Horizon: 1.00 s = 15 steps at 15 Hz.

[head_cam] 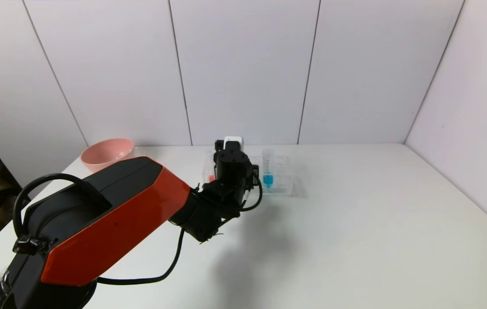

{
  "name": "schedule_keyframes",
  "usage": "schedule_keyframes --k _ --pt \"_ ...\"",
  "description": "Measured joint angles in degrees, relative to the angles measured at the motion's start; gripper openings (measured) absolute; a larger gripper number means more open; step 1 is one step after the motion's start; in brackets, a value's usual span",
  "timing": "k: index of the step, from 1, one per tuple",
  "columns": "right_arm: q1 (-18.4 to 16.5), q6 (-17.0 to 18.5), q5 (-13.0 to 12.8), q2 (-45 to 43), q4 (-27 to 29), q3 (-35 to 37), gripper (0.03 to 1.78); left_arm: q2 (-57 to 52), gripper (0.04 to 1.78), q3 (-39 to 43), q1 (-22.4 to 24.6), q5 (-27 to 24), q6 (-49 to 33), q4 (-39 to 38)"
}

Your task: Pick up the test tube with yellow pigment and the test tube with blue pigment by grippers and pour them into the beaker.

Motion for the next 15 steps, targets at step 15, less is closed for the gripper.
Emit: schedule_keyframes --k 15 --pt "0.00 0.00 0.00 0.00 -0.01 0.00 1.71 -4.45 0.51 0.61 -0.39 0.72 2.45 2.10"
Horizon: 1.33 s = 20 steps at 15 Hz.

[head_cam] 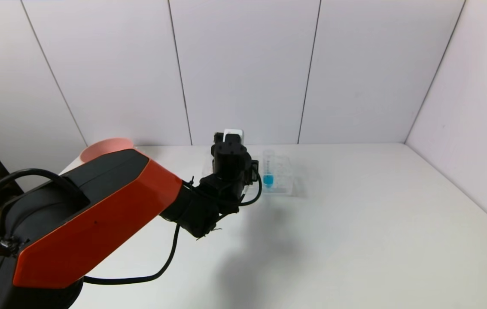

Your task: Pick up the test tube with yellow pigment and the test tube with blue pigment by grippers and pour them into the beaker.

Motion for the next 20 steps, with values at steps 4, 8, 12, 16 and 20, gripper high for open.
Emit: schedule_keyframes --k 4,8,12,16,20 --pt "0.02 0.02 0.00 0.00 0.01 0.00 1.71 -1.82 0.51 -0.09 -0.22 0.02 0.11 1.16" --pt "0.02 0.00 0.00 0.00 0.01 0.00 1.71 -4.24 0.51 -0.79 -0.27 0.00 0.91 4.44" --pt "0.02 0.00 0.00 0.00 0.04 0.00 1.71 -6.85 0.51 -0.90 -0.60 -0.15 2.49 4.96" --pt "0.02 0.00 0.00 0.00 0.00 0.00 1.71 -9.42 0.51 -2.07 -0.83 -0.44 2.67 8.07" --pt "-0.05 0.02 0.00 0.00 0.01 0.00 1.71 -12.92 0.51 -3.41 -1.43 -0.48 2.65 11.91"
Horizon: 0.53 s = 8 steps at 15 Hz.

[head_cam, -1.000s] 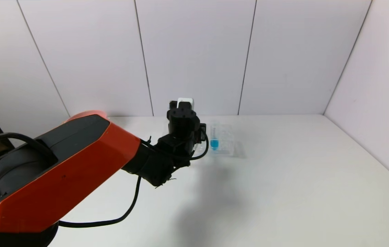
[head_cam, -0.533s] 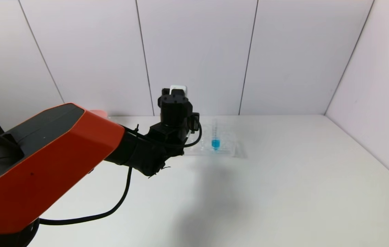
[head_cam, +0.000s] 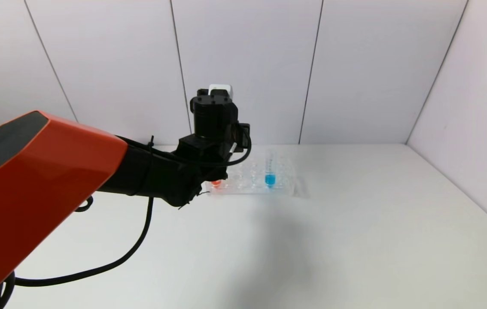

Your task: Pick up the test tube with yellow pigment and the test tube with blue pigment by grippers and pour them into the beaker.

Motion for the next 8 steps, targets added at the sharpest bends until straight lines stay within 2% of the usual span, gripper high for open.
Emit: schedule_keyframes --k 6,8 --pt "0.05 -0.02 0.02 0.00 0.00 0.00 1.71 -8.05 0.51 -0.69 0.13 -0.51 0.00 9.42" --pt "0.10 0.02 0.00 0.00 -0.01 0.00 1.71 -10.64 0.51 -0.63 1.60 -1.65 -0.02 12.57"
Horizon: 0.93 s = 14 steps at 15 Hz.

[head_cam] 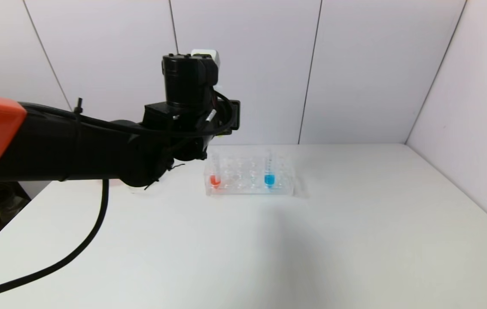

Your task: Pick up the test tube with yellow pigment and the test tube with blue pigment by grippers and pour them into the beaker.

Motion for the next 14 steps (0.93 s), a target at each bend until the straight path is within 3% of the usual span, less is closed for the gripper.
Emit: schedule_keyframes --k 6,14 --pt "0.00 -0.02 0.00 0.00 -0.02 0.00 1.71 -8.11 0.51 1.95 10.69 -7.06 -0.11 8.81" --pt "-0.02 -0.02 0.00 0.00 0.00 0.00 1.71 -16.81 0.51 7.06 29.79 -25.14 -0.05 16.77"
